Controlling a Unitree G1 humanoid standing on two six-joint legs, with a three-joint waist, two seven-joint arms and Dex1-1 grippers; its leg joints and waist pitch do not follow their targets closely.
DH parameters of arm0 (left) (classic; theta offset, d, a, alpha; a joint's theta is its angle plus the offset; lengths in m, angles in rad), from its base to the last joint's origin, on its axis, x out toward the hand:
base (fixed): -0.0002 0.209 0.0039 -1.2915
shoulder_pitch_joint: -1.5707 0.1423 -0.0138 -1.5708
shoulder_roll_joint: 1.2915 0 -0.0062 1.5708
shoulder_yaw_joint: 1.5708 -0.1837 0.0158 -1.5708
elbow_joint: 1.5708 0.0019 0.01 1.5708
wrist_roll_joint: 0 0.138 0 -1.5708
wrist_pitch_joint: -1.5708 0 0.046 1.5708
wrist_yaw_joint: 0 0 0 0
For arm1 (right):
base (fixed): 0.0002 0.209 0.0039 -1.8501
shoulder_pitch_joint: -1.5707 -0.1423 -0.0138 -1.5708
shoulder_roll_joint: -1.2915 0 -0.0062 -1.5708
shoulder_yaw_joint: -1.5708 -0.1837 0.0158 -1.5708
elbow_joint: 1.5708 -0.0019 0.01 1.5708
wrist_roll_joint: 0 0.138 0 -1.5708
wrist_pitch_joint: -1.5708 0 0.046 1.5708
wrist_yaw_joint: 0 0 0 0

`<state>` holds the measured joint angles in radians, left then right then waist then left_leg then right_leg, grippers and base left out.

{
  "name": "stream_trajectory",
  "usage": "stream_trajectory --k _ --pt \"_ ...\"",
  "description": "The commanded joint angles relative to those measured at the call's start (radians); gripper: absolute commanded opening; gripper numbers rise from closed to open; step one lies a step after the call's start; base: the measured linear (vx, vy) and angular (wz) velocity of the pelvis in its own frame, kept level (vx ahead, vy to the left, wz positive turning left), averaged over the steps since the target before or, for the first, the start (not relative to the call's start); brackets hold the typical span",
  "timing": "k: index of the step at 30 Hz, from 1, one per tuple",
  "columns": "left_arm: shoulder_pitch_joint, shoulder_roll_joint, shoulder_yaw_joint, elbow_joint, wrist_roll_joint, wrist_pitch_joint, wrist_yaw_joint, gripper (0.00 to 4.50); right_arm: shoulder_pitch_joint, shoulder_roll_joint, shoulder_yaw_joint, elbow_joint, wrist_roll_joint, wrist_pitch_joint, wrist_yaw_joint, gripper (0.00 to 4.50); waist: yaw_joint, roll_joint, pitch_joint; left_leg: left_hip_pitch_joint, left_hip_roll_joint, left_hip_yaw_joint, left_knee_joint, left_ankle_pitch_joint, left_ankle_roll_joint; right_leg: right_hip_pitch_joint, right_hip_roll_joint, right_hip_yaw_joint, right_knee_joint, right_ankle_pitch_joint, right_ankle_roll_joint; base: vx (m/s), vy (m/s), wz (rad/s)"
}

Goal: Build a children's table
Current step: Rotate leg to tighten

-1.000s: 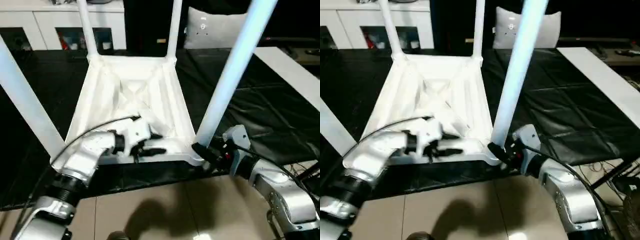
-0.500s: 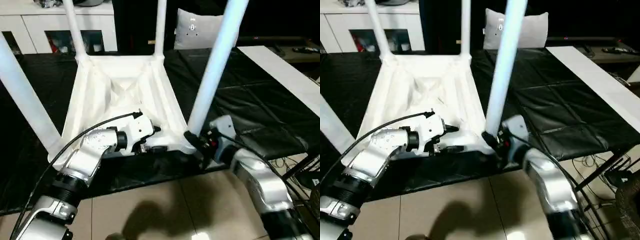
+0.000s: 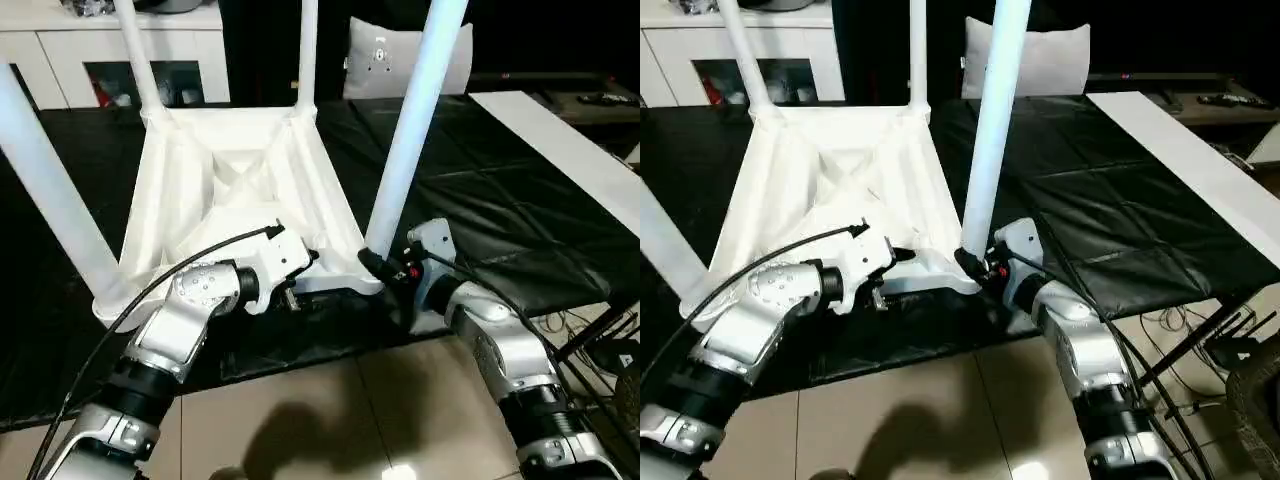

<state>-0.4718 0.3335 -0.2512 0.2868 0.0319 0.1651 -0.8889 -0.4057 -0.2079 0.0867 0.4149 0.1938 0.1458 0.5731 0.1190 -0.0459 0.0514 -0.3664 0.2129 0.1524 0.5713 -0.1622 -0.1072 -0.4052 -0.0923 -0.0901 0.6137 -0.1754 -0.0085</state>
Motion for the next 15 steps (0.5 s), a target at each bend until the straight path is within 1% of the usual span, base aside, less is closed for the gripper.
stream_trajectory --k 1,3,4,6,9,10,11,13,14,15 --pt "-0.001 -0.003 0.007 -0.021 -0.011 0.015 0.008 4.49 -0.022 -0.010 -0.010 0.009 -0.018 -0.021 0.000 2.58 0.002 0.002 -0.064 0.004 0.013 0.012 -0.066 -0.232 0.004 0.054 -0.049 0.047 -0.073 -0.234 -0.149 0.000 0.000 0.00" --pt "-0.001 -0.004 0.008 -0.025 -0.012 0.021 0.009 4.50 -0.023 -0.010 -0.008 0.016 -0.018 -0.029 0.007 2.57 0.002 0.001 -0.066 0.003 0.013 0.012 -0.065 -0.220 0.006 0.055 -0.049 0.047 -0.071 -0.219 -0.150 0.000 0.000 0.00" --pt "-0.001 -0.004 0.008 -0.025 -0.012 0.021 0.009 4.50 -0.023 -0.010 -0.007 0.017 -0.018 -0.029 0.008 2.66 0.001 0.001 -0.066 0.002 0.012 0.013 -0.064 -0.213 0.007 0.055 -0.048 0.048 -0.070 -0.208 -0.153 0.000 0.000 0.00" --pt "-0.001 -0.005 0.007 -0.029 -0.013 0.027 0.010 4.50 -0.024 -0.009 -0.006 0.026 -0.020 -0.039 0.013 2.98 0.001 0.002 -0.068 0.002 0.011 0.013 -0.063 -0.200 0.010 0.057 -0.048 0.047 -0.067 -0.193 -0.158 0.000 0.000 0.00" --pt "-0.001 -0.006 0.006 -0.032 -0.017 0.033 0.012 4.50 -0.024 -0.009 -0.004 0.030 -0.021 -0.044 0.016 3.14 0.001 0.002 -0.068 0.002 0.011 0.014 -0.061 -0.184 0.016 0.058 -0.047 0.047 -0.063 -0.157 -0.168 0.000 0.000 0.00" --pt "-0.001 -0.005 0.006 -0.033 -0.018 0.034 0.013 4.50 -0.025 -0.009 -0.004 0.032 -0.022 -0.046 0.017 3.14 0.001 0.001 -0.069 0.002 0.011 0.014 -0.061 -0.184 0.018 0.058 -0.047 0.047 -0.063 -0.154 -0.170 0.000 0.000 0.00" --pt "-0.002 -0.005 0.005 -0.034 -0.018 0.036 0.013 4.50 -0.025 -0.010 -0.004 0.034 -0.022 -0.048 0.018 3.32 0.001 0.001 -0.068 0.002 0.010 0.014 -0.061 -0.185 0.020 0.058 -0.047 0.047 -0.064 -0.158 -0.171 0.000 0.000 0.00" --pt "-0.001 -0.005 0.005 -0.036 -0.019 0.040 0.014 4.50 -0.025 -0.010 -0.004 0.035 -0.025 -0.052 0.020 3.52 0.001 0.001 -0.068 0.003 0.011 0.014 -0.062 -0.192 0.019 0.057 -0.047 0.047 -0.065 -0.171 -0.169 0.000 0.000 0.00" --pt "-0.001 -0.005 0.005 -0.037 -0.018 0.042 0.014 4.50 -0.022 -0.012 -0.004 0.034 -0.026 -0.056 0.022 3.62 0.002 0.006 -0.066 0.003 0.011 0.013 -0.063 -0.202 0.016 0.057 -0.048 0.047 -0.067 -0.186 -0.166 0.000 0.000 0.00" --pt "-0.001 -0.005 0.005 -0.037 -0.018 0.042 0.014 4.50 -0.022 -0.012 -0.004 0.034 -0.026 -0.056 0.022 3.75 0.001 0.004 -0.067 0.003 0.011 0.013 -0.063 -0.205 0.015 0.057 -0.048 0.047 -0.068 -0.190 -0.164 0.000 0.000 0.00"
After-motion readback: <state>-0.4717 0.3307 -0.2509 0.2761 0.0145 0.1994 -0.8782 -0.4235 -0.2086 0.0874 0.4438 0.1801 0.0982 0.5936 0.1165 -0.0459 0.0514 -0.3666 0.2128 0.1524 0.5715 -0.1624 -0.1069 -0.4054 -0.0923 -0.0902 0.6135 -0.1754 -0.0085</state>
